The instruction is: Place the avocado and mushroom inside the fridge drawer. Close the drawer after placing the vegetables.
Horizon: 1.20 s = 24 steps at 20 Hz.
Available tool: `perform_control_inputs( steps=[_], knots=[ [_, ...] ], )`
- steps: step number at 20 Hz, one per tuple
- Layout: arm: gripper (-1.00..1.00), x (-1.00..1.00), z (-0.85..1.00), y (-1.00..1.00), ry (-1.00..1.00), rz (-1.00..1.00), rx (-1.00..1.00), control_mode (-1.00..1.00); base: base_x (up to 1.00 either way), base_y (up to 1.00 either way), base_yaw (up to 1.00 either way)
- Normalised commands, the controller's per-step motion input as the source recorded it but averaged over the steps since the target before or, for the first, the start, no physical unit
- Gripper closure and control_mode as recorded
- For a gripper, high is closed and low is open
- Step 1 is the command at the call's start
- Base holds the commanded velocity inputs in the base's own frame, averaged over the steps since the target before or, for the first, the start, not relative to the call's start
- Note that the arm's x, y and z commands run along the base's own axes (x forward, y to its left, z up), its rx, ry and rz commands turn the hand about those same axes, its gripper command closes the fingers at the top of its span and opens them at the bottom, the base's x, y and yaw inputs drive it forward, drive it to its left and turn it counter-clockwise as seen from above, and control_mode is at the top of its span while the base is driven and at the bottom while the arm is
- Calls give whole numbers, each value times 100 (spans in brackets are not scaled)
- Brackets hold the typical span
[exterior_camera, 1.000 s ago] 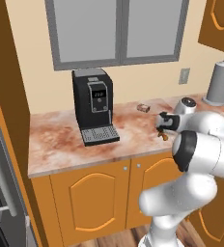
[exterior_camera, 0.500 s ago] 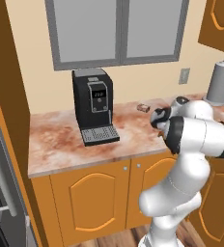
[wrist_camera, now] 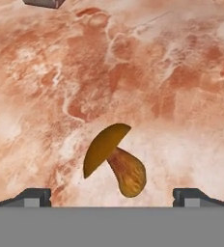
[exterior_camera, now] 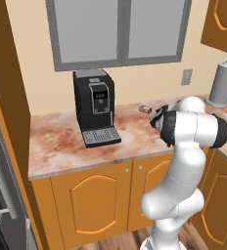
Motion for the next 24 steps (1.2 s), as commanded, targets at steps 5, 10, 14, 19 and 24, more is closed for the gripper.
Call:
perform_control_inputs(
  steps=[5, 10, 14, 19, 24],
  knots=[
    [-100, 22, -26, 0, 0, 1, 0, -100, 0, 0, 0],
    [-100, 27, -10, -1, 0, 1, 1, -100, 0, 0, 0],
    [-100, 27, -10, 0, 0, 0, 1, -100, 0, 0, 0],
    [-100, 15, -26, 0, 0, 0, 0, -100, 0, 0, 0],
    [-100, 5, -29, 0, 0, 0, 0, -100, 0, 0, 0]
  ],
)
